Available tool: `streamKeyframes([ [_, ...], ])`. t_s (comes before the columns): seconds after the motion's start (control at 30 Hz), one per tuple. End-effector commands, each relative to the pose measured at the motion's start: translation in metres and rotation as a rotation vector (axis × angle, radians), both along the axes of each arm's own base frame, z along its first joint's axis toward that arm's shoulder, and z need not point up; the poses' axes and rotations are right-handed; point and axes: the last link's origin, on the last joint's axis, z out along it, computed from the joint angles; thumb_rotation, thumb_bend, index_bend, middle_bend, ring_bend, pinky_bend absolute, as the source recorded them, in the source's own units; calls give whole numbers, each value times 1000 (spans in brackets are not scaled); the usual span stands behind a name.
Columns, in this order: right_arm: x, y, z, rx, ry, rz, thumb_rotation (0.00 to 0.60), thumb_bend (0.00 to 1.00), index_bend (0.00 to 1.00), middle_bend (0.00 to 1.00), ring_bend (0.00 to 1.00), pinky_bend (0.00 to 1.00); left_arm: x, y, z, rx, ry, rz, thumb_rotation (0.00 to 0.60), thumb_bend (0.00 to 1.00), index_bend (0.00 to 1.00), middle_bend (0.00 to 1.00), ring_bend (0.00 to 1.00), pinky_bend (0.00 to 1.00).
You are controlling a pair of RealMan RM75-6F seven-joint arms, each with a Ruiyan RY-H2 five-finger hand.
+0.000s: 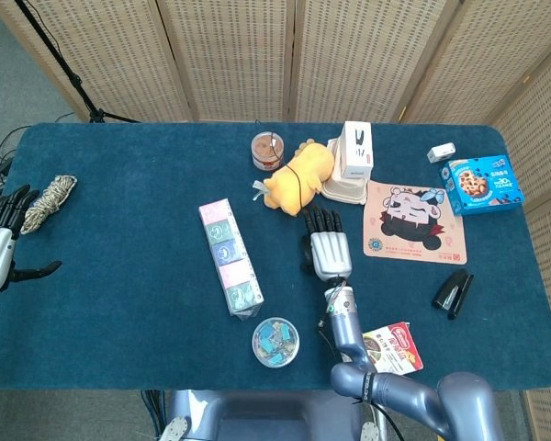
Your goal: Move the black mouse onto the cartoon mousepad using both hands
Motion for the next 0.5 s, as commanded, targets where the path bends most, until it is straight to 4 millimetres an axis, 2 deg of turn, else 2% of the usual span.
streamKeyframes([
  [0.03, -8, -1, 5, -14, 4, -29, 600, 0, 0, 0, 0, 0, 0, -1, 0, -2, 0, -1, 600, 80, 0, 0, 0, 0],
  [0.23, -17, 0, 9, 6, -18, -84, 600, 0, 0, 0, 0, 0, 0, -1, 0, -5, -1, 0, 600, 81, 0, 0, 0, 0],
  [0.37, -17, -1, 9, 49, -65, -127, 600, 0, 0, 0, 0, 5, 1, -2, -1, -9, -1, -1, 600, 81, 0, 0, 0, 0],
  [0.5, -16, -4, 9, 58, -82, -153, 600, 0, 0, 2, 11, 106, 1, -2, 0, -12, -6, 1, 600, 80, 0, 0, 0, 0],
])
